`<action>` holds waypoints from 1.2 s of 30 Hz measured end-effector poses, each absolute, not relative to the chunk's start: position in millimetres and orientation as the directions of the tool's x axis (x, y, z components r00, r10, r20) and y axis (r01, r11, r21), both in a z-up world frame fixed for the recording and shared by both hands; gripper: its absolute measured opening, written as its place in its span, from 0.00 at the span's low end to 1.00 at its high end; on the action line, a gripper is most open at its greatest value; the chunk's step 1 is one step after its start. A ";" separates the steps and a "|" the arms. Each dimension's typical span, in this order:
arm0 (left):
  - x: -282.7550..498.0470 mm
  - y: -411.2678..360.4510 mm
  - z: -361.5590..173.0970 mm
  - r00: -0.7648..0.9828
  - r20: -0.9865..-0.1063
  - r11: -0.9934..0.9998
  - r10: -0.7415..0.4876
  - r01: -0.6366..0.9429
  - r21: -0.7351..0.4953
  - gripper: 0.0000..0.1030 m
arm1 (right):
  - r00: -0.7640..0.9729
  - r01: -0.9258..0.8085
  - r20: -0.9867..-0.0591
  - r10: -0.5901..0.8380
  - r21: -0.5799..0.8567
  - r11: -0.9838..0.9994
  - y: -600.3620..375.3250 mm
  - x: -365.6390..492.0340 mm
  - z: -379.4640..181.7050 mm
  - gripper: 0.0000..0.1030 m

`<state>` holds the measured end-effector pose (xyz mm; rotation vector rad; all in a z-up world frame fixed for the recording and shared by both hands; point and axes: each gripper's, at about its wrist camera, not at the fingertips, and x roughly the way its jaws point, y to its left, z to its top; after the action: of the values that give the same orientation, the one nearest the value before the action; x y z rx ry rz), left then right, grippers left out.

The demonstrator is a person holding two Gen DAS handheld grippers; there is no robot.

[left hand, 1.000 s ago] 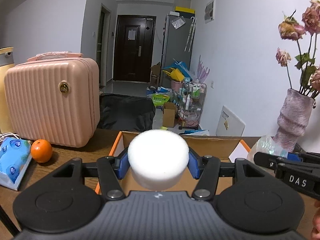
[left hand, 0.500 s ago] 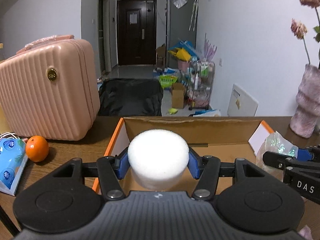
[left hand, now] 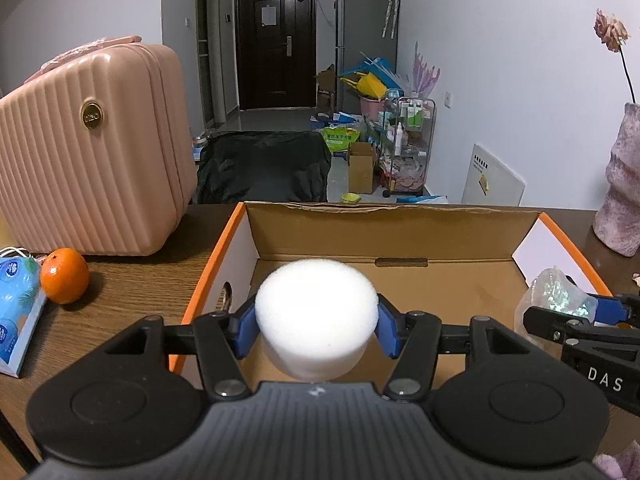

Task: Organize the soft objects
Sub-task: 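Open both grippers to drop the bag and puck into the box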

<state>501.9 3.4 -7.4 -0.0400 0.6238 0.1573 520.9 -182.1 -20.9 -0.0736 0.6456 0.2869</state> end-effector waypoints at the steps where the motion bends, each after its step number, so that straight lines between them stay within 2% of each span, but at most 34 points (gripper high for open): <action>1: 501.8 3.4 -7.3 0.799 -0.584 0.986 0.140 -0.166 0.009 0.68 | 0.762 -0.283 -0.603 0.238 0.022 0.959 -183.3 520.6 -20.5 0.55; 2: 501.6 3.8 -7.0 0.799 -0.584 0.985 0.144 -0.173 0.006 0.79 | 0.762 -0.277 -0.604 0.234 0.024 0.961 -184.3 520.7 -20.2 0.63; 3: 500.9 4.7 -6.7 0.800 -0.582 0.984 0.146 -0.179 0.001 0.87 | 0.763 -0.273 -0.603 0.232 0.024 0.962 -185.4 521.3 -19.8 0.82; 4: 499.9 5.4 -6.3 0.802 -0.579 0.983 0.147 -0.183 -0.004 0.90 | 0.765 -0.269 -0.602 0.229 0.023 0.963 -186.0 521.4 -19.6 0.96; 5: 500.0 5.8 -5.4 0.804 -0.577 0.983 0.146 -0.184 -0.008 0.97 | 0.767 -0.267 -0.600 0.227 0.023 0.963 -186.5 521.1 -19.4 0.98; 6: 499.4 6.4 -4.4 0.807 -0.572 0.982 0.146 -0.187 -0.013 1.00 | 0.767 -0.266 -0.600 0.227 0.024 0.964 -187.1 521.3 -18.8 0.99; 21: 491.2 10.9 5.8 0.819 -0.560 0.978 0.124 -0.195 -0.069 1.00 | 0.786 -0.253 -0.578 0.219 0.023 0.967 -191.0 512.7 -6.8 1.00; 36: 446.7 6.4 24.7 0.860 -0.494 0.978 0.129 -0.192 -0.079 1.00 | 0.830 -0.250 -0.514 0.216 0.003 0.968 -198.4 466.9 15.1 1.00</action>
<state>446.7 6.4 24.7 -0.1273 0.5086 0.1685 466.9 -198.4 15.1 -0.0649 0.5379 0.2475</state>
